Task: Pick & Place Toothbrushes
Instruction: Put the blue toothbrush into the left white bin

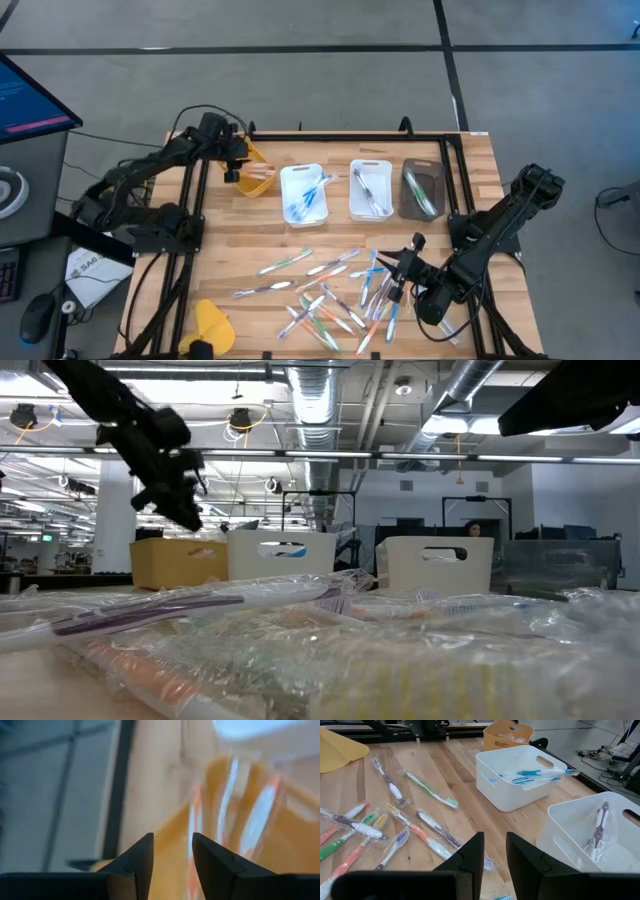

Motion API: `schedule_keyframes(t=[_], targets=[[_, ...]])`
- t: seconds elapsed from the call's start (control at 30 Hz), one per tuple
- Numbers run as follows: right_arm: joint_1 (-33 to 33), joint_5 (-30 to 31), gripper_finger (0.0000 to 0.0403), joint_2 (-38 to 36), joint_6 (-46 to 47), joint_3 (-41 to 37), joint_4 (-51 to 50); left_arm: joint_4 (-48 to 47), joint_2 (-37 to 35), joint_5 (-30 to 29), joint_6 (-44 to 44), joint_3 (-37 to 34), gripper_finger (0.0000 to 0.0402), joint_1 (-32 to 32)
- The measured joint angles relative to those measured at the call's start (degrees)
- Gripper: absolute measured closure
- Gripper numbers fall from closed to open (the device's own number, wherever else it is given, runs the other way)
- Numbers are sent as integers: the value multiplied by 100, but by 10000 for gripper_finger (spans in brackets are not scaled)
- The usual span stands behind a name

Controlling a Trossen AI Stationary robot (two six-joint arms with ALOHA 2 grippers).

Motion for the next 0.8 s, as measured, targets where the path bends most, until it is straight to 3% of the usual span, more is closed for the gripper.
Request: schedule_keyframes(t=[0.23, 0.5, 0.67, 0.8], targets=[[-2, -329, 328, 2, -2, 0, -2, 337, -1223, -8, -575, 0, 273, -819], [0, -2189, 328, 2, -189, 0, 7, 325, -1593, -6, -1191, 0, 273, -2728], [-1, -3499, 328, 2, 477, 0, 13, 331, -1442, -2, -2176, 0, 273, -4051], [11, -4192, 328, 2, 1277, 0, 7, 490, -1258, -3, -2966, 0, 273, -4934]])
